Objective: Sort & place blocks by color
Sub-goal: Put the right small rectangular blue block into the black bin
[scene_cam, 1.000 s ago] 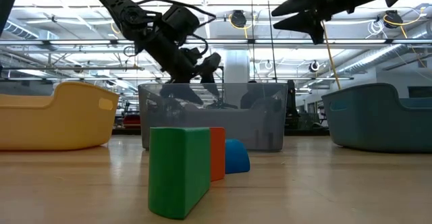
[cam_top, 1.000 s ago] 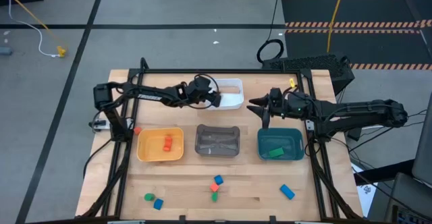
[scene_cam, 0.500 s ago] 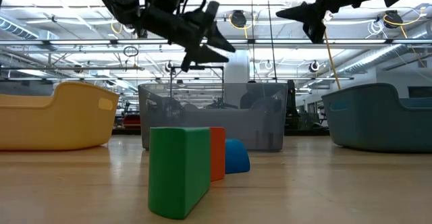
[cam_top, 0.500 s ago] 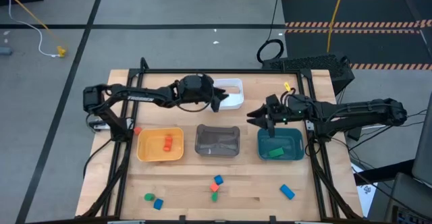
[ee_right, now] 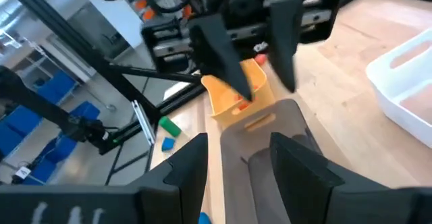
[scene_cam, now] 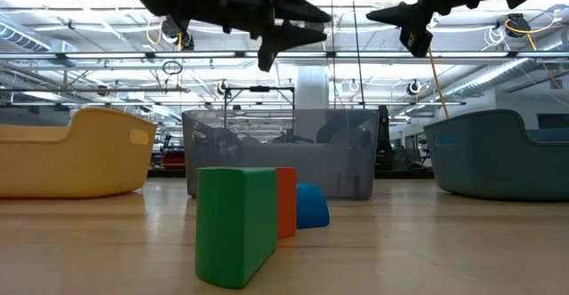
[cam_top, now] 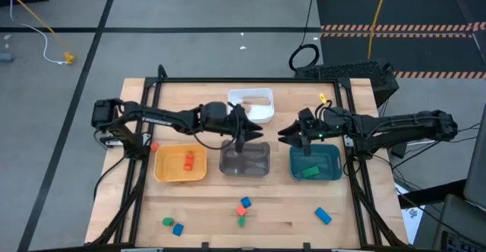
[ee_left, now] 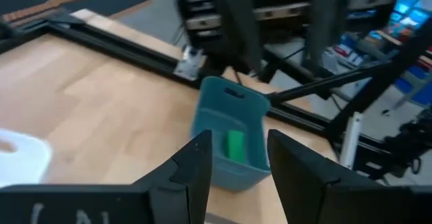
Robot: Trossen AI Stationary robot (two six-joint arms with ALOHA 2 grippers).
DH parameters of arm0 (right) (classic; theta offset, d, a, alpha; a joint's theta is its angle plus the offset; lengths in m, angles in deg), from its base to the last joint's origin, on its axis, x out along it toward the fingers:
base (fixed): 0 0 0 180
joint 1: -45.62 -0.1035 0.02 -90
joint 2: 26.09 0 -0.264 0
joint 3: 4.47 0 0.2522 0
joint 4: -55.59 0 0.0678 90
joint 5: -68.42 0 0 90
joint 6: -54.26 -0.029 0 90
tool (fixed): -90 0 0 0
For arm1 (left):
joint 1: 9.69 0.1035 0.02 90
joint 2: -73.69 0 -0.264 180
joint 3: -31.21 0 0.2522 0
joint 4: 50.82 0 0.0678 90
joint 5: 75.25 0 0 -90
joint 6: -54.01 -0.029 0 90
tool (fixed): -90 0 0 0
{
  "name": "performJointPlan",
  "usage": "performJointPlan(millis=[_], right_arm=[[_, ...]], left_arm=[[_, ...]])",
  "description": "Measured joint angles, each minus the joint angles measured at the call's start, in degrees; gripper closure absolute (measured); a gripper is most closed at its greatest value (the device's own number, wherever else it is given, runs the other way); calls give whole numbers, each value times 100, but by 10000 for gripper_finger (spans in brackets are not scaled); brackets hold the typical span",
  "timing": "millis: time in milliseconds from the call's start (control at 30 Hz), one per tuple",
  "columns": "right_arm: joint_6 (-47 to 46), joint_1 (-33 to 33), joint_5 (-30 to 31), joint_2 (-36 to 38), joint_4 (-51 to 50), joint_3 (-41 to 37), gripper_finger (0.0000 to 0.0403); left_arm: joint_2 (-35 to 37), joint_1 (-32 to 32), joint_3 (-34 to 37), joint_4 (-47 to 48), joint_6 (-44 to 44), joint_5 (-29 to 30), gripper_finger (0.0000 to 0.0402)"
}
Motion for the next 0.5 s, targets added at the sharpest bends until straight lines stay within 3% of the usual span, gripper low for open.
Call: performJointPlan(millis=[300,500], right_arm=[[2,-358,-7,0,507,0,248],[-30,-646,8,0,543,3,220]], left_arm=[[0,-291,0,-39,8,2,259],[0,-403,0,-146,88,2,259]])
